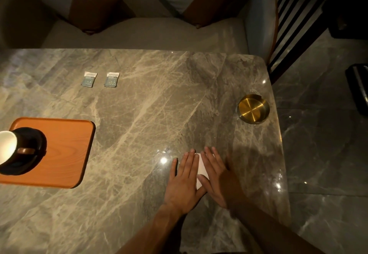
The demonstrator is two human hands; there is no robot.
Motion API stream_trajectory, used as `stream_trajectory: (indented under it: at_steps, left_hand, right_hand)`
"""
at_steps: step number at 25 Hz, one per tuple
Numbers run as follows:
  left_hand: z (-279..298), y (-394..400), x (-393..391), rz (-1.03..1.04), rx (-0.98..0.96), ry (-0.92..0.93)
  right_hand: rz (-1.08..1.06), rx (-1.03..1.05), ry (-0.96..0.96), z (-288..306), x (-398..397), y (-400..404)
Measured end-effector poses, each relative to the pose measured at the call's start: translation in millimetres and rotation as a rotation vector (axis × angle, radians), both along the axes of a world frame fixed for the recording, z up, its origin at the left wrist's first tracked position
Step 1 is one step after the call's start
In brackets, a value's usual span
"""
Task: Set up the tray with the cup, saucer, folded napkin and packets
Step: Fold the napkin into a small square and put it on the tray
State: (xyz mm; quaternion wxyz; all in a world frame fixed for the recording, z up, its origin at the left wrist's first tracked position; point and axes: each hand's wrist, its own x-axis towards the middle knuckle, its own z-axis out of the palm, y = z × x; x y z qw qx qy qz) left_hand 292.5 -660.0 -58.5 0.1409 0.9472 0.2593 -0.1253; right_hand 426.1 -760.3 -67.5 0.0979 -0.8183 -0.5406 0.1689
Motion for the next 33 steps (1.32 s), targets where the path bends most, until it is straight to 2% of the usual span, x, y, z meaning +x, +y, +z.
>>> stream_trajectory:
  at_steps: [3,9,17,19,23,27,29,33]
  left_hand:
    - [-4,3,-5,0.003,-0.016,-0.008]
    - [-10,6,-4,-0.014,-0.036,-0.015]
    - [-2,9,-1,-0.016,-0.089,0.032]
    - [0,1,1,0.055,-0.077,0.046]
    - [13,-12,1,0.333,-0.025,0.082]
    - [35,-18,11,0.559,0.049,-0.009]
    - [40,-17,17,0.68,-0.067,0.087]
    - [48,-8,13,0.814,-0.369,0.111]
  right_hand:
    - [0.006,-0.049,-0.102,-6,9,-3]
    - [0.029,-0.017,-0.131,-16,9,-4]
    - [0.06,-0.024,-0.252,5,8,7]
    - [0.036,-0.08,-0.246,16,10,19]
    - [-0.016,-0.264,-0.145,24,20,38]
    - [-0.032,-0.282,-0.14,28,21,45]
    - [-0.057,-0.256,-0.046,28,21,39]
    - [-0.231,-0.176,0.499,36,25,14]
